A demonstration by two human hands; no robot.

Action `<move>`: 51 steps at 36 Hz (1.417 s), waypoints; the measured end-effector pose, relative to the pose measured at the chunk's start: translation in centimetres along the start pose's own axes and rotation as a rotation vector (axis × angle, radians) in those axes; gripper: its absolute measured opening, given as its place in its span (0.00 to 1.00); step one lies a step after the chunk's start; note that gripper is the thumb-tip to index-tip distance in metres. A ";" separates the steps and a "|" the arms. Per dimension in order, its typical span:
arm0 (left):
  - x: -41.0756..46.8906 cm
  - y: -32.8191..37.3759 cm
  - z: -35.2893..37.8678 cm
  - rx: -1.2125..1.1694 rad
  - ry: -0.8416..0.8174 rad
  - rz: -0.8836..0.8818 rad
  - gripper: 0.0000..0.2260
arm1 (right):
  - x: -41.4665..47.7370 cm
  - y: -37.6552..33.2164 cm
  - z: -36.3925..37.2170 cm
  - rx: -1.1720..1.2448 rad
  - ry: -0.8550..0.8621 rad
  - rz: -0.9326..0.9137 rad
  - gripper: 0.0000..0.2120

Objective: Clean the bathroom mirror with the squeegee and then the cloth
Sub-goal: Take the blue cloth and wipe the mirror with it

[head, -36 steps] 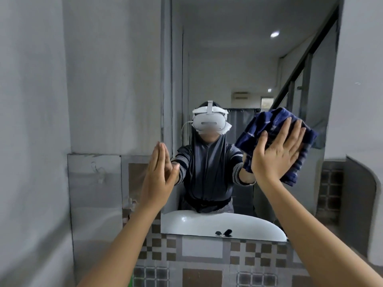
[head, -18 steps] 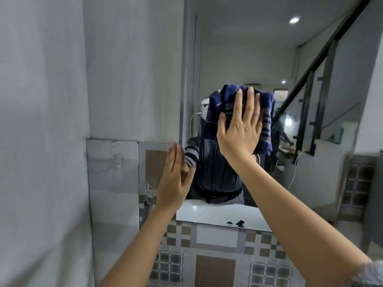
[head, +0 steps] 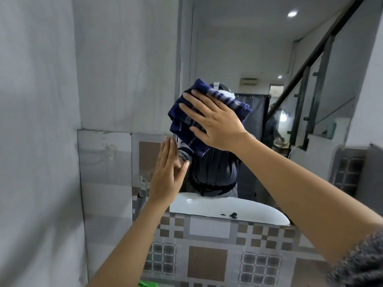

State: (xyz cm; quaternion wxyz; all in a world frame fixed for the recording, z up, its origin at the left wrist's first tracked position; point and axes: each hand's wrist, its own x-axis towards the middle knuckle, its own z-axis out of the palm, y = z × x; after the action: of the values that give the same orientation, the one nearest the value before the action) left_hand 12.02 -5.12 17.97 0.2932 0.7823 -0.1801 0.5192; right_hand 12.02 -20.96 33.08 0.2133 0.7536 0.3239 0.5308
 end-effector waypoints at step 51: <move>-3.5 0.0 0.4 0.013 -0.096 -0.094 0.32 | -11.4 -5.7 2.8 0.344 0.319 1.270 0.29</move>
State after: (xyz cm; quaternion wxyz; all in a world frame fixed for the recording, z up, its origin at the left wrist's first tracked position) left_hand 10.95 -5.45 14.63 0.3032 0.8159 -0.1537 0.4678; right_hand 10.59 -25.12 20.75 -0.3134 0.7335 -0.0744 0.5986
